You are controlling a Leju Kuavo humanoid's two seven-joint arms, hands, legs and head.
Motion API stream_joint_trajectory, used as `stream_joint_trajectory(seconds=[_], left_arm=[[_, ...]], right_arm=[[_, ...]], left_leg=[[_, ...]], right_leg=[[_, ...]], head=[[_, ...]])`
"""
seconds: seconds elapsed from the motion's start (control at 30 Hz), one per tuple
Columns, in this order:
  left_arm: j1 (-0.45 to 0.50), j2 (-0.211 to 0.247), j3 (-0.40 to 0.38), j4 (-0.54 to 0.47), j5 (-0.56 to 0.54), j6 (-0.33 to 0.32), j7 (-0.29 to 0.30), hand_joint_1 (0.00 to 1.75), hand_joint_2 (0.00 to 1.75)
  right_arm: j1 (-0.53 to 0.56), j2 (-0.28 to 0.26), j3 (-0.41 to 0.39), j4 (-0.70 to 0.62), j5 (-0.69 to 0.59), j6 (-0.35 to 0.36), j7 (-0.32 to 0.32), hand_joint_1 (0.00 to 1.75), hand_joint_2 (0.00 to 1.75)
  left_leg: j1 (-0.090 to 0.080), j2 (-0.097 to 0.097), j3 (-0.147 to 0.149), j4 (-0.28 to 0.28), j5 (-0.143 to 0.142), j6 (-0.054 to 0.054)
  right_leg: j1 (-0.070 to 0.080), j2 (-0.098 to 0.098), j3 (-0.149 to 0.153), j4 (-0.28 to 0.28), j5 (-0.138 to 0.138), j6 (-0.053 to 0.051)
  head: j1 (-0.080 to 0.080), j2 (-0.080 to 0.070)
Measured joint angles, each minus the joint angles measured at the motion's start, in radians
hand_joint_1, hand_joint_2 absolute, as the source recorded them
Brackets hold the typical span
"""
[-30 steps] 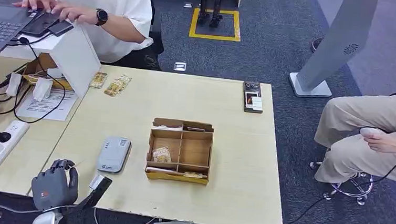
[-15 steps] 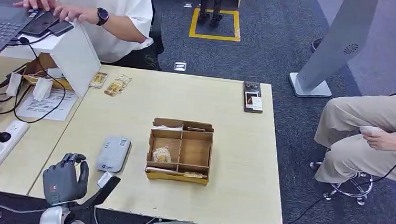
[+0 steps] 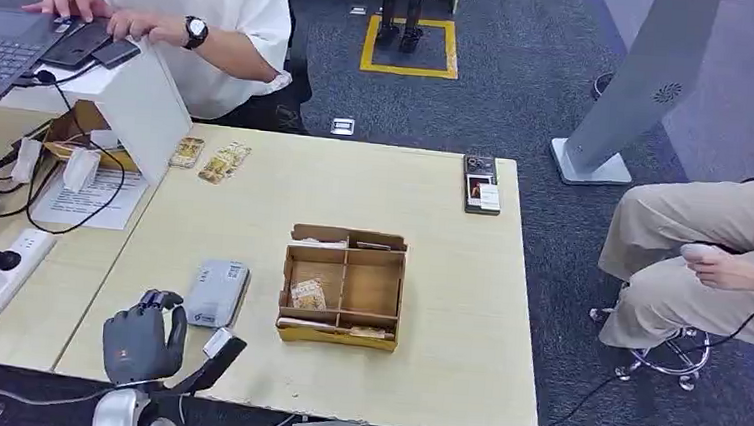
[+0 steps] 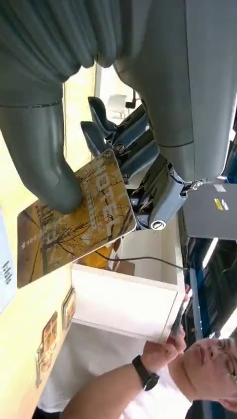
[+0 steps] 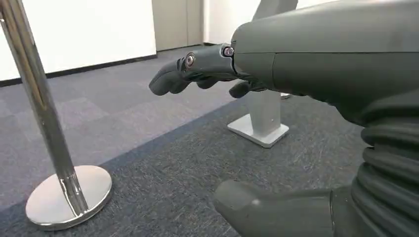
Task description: Pass the card to the sensor for recognition and then transmit it.
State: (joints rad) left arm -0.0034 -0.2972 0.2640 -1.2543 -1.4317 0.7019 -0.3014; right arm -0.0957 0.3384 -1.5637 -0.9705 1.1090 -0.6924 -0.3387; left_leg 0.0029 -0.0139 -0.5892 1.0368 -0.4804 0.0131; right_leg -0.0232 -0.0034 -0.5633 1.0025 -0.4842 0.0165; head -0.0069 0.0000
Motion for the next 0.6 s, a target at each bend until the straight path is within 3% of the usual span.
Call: stream_joint_trajectory(seconds=[0.6], left_arm=[[0.003,0.0,0.0,0.045,-0.066,0.0,0.023,1.75,1.75]], right_arm=[[0.0,0.0,0.0,0.006,0.001,0.0,-0.003,0.0,1.75]], left_leg=[[0.0,0.0,0.0,0.0,0.0,0.0]], right_leg=[[0.0,0.0,0.0,0.0,0.0,0.0]], head=[[0.0,0.0]])
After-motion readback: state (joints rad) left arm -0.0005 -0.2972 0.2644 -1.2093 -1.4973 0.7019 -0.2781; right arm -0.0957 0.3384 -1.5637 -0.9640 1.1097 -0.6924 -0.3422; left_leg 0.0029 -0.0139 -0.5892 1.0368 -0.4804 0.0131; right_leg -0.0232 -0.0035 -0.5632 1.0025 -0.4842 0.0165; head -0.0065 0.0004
